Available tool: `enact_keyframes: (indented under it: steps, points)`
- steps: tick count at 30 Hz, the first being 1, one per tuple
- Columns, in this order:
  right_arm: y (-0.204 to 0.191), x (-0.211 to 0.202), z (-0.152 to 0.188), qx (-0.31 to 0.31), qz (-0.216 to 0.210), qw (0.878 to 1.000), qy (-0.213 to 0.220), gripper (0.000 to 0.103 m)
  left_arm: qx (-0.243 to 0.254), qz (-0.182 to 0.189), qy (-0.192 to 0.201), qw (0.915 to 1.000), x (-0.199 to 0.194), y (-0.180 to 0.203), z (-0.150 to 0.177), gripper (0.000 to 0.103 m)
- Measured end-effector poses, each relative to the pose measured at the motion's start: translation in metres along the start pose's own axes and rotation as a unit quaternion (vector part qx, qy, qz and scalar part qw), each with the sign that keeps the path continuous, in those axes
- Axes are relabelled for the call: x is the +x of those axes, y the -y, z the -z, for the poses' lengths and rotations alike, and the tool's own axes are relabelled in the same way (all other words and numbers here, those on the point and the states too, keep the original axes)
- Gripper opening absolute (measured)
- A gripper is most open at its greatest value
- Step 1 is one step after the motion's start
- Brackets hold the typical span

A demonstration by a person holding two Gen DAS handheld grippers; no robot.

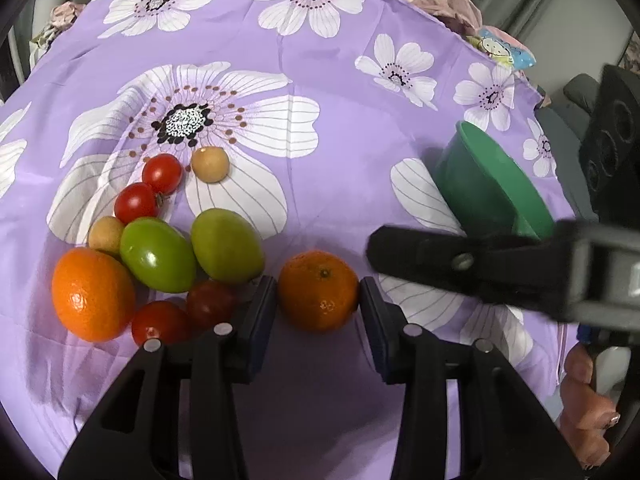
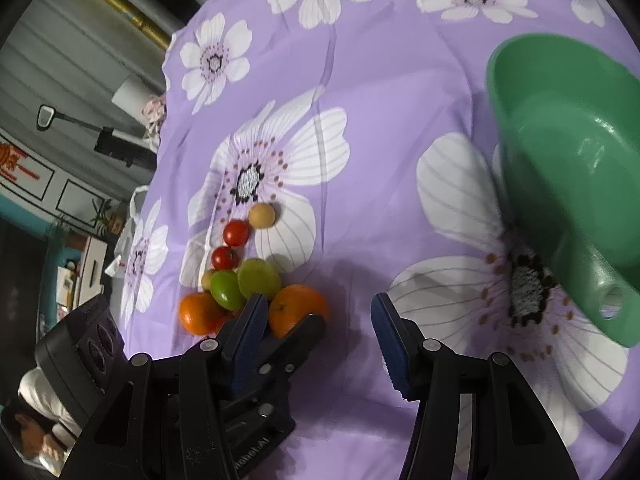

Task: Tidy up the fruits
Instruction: 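Close the right tool's fingers around the tangerine beside the pile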

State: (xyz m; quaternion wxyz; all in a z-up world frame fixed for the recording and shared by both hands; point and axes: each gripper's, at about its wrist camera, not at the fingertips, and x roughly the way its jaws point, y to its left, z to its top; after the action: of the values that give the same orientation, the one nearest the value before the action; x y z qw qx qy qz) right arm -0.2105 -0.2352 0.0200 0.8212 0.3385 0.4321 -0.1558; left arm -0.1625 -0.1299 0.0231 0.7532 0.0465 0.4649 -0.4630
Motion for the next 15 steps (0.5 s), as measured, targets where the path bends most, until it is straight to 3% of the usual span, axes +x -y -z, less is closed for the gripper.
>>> enact_keyframes:
  steps: [2,15]
  points:
    - [-0.001,0.004,0.001,-0.001,0.003,1.0,-0.008,0.05,0.004,0.0,-0.002,1.0,-0.001,-0.002,0.002,0.043]
    - [-0.004,0.013,0.003,-0.003,-0.004,1.0,-0.029,0.049,0.009,0.003,-0.025,0.9996,-0.005,0.001,0.008,0.043]
